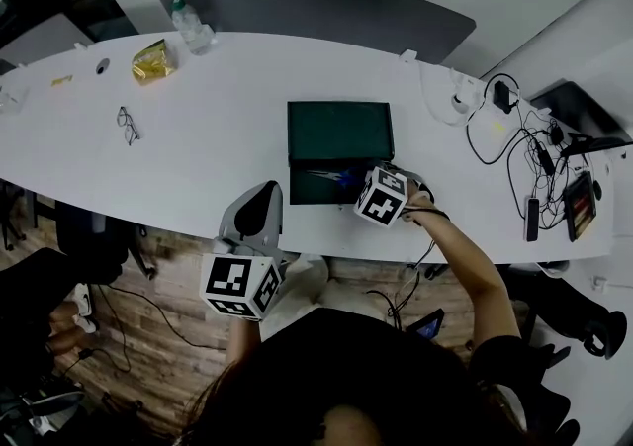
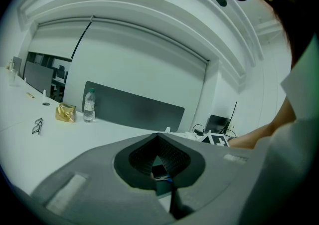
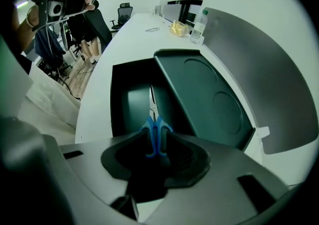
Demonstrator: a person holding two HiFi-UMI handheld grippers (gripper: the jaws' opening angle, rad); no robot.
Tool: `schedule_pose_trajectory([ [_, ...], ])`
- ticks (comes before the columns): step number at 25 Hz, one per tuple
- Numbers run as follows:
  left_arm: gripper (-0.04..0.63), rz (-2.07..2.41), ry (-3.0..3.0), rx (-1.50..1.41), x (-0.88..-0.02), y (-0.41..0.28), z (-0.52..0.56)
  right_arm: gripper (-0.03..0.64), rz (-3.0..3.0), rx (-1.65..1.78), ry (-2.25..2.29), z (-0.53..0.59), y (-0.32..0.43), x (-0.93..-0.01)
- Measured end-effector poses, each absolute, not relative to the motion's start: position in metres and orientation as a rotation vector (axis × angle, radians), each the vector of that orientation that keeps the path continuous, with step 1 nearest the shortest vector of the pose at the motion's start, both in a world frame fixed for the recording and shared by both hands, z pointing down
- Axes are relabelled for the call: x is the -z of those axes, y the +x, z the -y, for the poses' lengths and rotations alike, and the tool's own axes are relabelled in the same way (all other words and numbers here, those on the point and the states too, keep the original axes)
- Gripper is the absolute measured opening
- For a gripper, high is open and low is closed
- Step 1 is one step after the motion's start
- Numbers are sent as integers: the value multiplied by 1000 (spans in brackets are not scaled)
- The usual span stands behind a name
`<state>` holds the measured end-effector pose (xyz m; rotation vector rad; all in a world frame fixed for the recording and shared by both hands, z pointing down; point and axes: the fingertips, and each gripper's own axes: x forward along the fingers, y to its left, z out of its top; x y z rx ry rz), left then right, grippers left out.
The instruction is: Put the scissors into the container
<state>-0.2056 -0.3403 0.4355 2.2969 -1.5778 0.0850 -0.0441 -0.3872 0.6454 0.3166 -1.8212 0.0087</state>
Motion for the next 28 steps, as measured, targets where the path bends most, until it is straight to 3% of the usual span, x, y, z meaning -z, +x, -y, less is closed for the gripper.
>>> schedule_pose_trajectory([
  [28, 11, 1564, 2422, -74, -398, -182, 301, 66, 2055, -98, 690, 365, -46, -575],
])
